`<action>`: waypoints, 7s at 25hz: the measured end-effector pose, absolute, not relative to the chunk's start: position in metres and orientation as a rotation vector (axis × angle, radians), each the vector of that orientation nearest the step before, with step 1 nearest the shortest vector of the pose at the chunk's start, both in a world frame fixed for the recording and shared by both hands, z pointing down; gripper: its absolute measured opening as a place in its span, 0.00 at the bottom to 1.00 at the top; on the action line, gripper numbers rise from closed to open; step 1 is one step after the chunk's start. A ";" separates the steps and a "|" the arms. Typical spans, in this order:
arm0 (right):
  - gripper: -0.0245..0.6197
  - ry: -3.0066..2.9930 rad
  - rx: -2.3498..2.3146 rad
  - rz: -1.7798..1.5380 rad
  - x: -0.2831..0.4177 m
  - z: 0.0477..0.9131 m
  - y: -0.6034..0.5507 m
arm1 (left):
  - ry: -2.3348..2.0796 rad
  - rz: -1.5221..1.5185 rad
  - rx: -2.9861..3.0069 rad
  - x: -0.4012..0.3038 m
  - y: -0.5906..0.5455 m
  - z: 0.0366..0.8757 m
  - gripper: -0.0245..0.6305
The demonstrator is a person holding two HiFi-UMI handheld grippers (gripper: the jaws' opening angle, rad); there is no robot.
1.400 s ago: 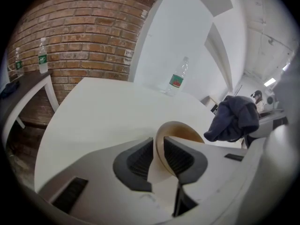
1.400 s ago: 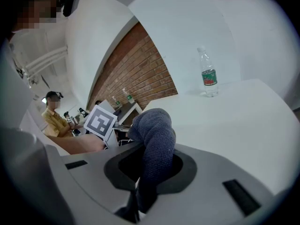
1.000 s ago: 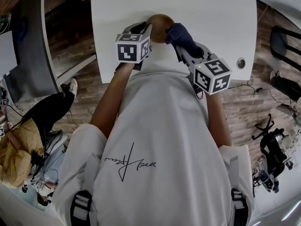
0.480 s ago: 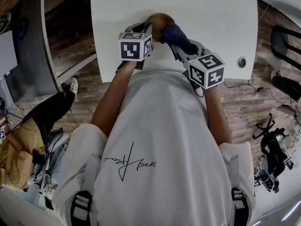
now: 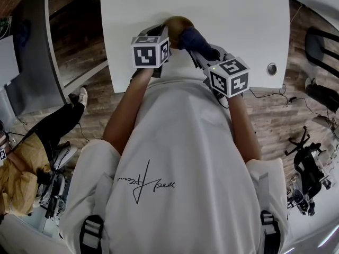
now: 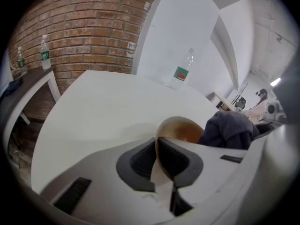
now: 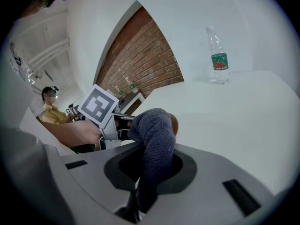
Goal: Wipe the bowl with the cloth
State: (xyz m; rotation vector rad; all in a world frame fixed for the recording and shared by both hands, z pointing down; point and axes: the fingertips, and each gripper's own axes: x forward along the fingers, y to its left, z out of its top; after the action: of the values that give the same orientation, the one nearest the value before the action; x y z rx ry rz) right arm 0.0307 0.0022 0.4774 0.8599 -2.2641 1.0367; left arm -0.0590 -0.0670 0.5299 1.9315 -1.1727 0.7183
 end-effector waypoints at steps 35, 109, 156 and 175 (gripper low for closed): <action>0.09 -2.196 0.834 1.024 0.042 0.503 0.000 | -1.142 0.723 1.939 -0.053 -0.065 0.529 0.05; 0.09 -2.177 0.741 0.859 0.046 0.501 -0.032 | -1.098 0.739 1.971 -0.056 -0.063 0.527 0.05; 0.09 -2.181 0.511 0.665 0.035 0.498 -0.058 | -1.070 0.737 1.962 -0.058 -0.064 0.529 0.05; 0.09 -2.192 0.440 0.591 0.013 0.492 -0.073 | -1.076 0.730 1.969 -0.058 -0.064 0.525 0.05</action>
State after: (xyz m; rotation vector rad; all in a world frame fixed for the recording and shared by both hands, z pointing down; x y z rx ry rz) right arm 0.0130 -0.0733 0.4923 0.4405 -2.1919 0.5910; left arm -0.0580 -0.0638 0.5253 1.9686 -1.0756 0.7296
